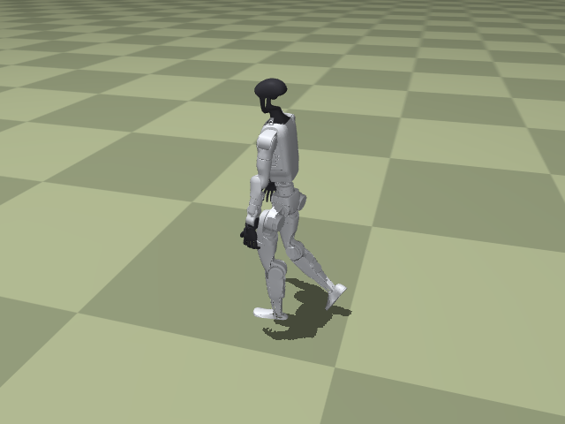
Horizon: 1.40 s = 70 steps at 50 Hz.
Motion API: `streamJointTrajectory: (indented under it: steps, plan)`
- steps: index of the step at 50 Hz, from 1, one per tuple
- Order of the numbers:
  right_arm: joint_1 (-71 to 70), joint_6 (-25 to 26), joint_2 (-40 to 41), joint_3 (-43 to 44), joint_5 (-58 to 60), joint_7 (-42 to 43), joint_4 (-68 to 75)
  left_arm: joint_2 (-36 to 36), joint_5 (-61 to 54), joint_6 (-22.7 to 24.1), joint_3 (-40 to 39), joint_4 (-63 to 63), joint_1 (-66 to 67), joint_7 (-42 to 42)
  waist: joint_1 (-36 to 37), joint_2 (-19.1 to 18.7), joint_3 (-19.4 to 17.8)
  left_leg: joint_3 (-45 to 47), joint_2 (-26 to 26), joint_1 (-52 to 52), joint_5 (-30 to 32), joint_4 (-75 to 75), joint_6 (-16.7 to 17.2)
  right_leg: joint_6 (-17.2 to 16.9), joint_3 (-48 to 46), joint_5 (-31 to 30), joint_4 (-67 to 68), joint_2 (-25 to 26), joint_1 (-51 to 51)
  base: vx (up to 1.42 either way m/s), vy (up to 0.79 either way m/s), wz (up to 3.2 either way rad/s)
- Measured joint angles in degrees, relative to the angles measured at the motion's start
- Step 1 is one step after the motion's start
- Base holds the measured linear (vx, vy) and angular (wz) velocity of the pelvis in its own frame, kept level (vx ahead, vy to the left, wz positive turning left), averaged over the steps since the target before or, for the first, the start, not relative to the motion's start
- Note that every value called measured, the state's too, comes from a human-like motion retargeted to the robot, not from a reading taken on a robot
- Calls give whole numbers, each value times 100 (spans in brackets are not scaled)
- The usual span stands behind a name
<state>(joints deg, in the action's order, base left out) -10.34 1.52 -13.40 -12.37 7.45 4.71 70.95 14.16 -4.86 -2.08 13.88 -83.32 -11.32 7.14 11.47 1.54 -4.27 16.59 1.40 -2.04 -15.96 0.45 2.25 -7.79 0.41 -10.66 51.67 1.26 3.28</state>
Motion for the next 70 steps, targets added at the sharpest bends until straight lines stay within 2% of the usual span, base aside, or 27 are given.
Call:
streamJointTrajectory:
  steps: [4,7,10,13,17,18,20,22,25,30,32,34,38,42,45,49,52,55,57,60,64,68,70]
  plan:
    - [763,131,-18,103,-32,-204,517,57,184,-119,67,177,-1273,-323,-568,-189,-56,-402,-38,289,-259,189,192,685,-751,941,783,-488,913,61,17,95]
    - [1277,144,-66,164,-42,-400,725,136,130,-44,202,497,-2133,-423,-1066,-315,-133,-781,-82,496,-387,255,267,855,-1044,1337,400,-621,1351,57,8,122]
    - [1731,139,-92,184,-107,-540,755,268,-63,102,378,958,-2838,-480,-1531,-367,-241,-1146,-145,738,-510,277,284,802,-1152,1506,-706,-636,1558,56,0,119]
    - [2086,166,-73,165,-217,-602,648,440,-366,268,533,1506,-3346,-543,-1906,-251,-357,-1442,-326,1014,-645,310,277,591,-1072,1174,-2546,-698,1454,58,-8,101]
    - [2343,359,44,175,-84,-719,460,658,-726,395,582,2174,-3737,-694,-2256,133,-599,-1779,-684,1595,-869,367,257,28,-978,184,-5146,-948,1013,65,-16,68]
    - [2362,399,97,185,38,-808,419,703,-681,398,550,2298,-3776,-706,-2281,198,-654,-1811,-699,1748,-915,362,266,-157,-1072,134,-5527,-953,976,68,-20,18]
    - [2404,408,199,183,218,-971,361,744,-540,419,492,2474,-3738,-676,-2285,228,-677,-1832,-637,1977,-956,362,303,-424,-1270,445,-5667,-889,1118,68,-20,-5]
    - [2316,409,243,207,307,-1107,351,728,-450,425,430,2597,-3580,-600,-2252,207,-639,-1848,-590,2101,-902,408,314,-453,-1322,479,-5667,-799,1152,69,-21,-16]
    - [2035,406,244,211,287,-1158,433,620,-400,422,407,2610,-3146,-474,-2180,220,-539,-1906,-622,2220,-625,613,274,-328,-1278,144,-5667,-771,948,73,-22,-16]
    - [1369,320,189,-16,-116,-742,671,297,-36,272,546,1950,-1936,-187,-1978,432,-379,-1837,-810,1896,538,2060,30,-3,-1143,792,-5667,-898,216,77,-24,-21]
    - [1038,304,149,-78,-212,-518,747,150,165,141,565,1508,-1374,-28,-1871,575,-265,-1627,-898,1274,963,3268,-132,78,-1057,1043,-5551,-1008,35,73,-23,-25]
    - [645,307,85,-69,-199,-320,788,21,355,0,505,1025,-849,105,-1725,672,-148,-1339,-880,508,1129,4468,-317,125,-965,1229,-5460,-1057,-69,69,-20,-33]
    - [-290,330,-97,12,-15,-107,735,-116,736,-245,167,104,48,296,-1197,847,-99,-758,-752,-705,645,5833,-756,113,-651,1501,-5337,-1049,-279,65,-15,-74]
    - [-1243,273,-337,-28,71,22,457,-70,849,-360,-123,-365,890,385,-506,1028,-222,-444,-817,-1432,57,5555,-993,95,-214,1717,-5184,-1049,-486,60,-7,-106]
    - [-1882,193,-555,-115,5,205,113,-5,569,-369,-154,-340,1502,351,-40,1057,-337,-401,-849,-1724,73,4424,-1004,115,78,1839,-5087,-991,-638,58,0,-97]
    - [-2531,39,-812,-147,-98,502,-450,24,-54,-243,-105,-38,2137,220,466,807,-517,-283,-580,-1558,580,1891,-796,40,397,1974,-5068,-658,-1011,60,7,-88]
    - [-2790,-105,-917,-72,-153,653,-884,-36,-352,-114,-173,151,2403,155,670,477,-666,251,-239,-1289,878,209,-383,-78,548,2103,-5125,-307,-1488,67,13,-55]
    - [-2737,-211,-888,-6,-199,678,-1160,-146,-402,-54,-252,226,2574,179,653,322,-653,1101,-129,-1231,758,-528,96,-189,565,2241,-5123,-152,-1905,71,16,0]
    - [-2548,-254,-808,15,-204,616,-1292,-226,-425,-48,-327,263,2559,236,589,319,-606,1575,-126,-1211,602,-545,266,-213,566,2232,-5055,-137,-2092,73,18,15]
    - [-2085,-241,-614,69,-94,350,-1465,-274,-477,-94,-526,120,2090,403,423,351,-487,1824,-148,-1063,649,-545,291,-227,564,1946,-4824,-61,-2225,76,19,30]
    - [-1039,-298,-236,-29,148,12,-1175,-211,-412,91,-599,-74,1385,555,263,268,-244,1546,-114,-479,587,-544,172,-370,666,950,-3573,166,-2065,81,21,33]
    - [63,-215,86,-112,245,-146,-526,14,-242,185,-474,-45,362,376,28,167,42,1043,-31,-160,161,-294,3,-510,420,-60,-1004,349,-778,72,21,69]
    - [582,-88,187,-75,199,-133,-176,132,-131,115,-420,104,-218,125,-134,104,103,790,-30,-52,-64,-88,22,-185,-44,25,65,80,-83,65,20,103]
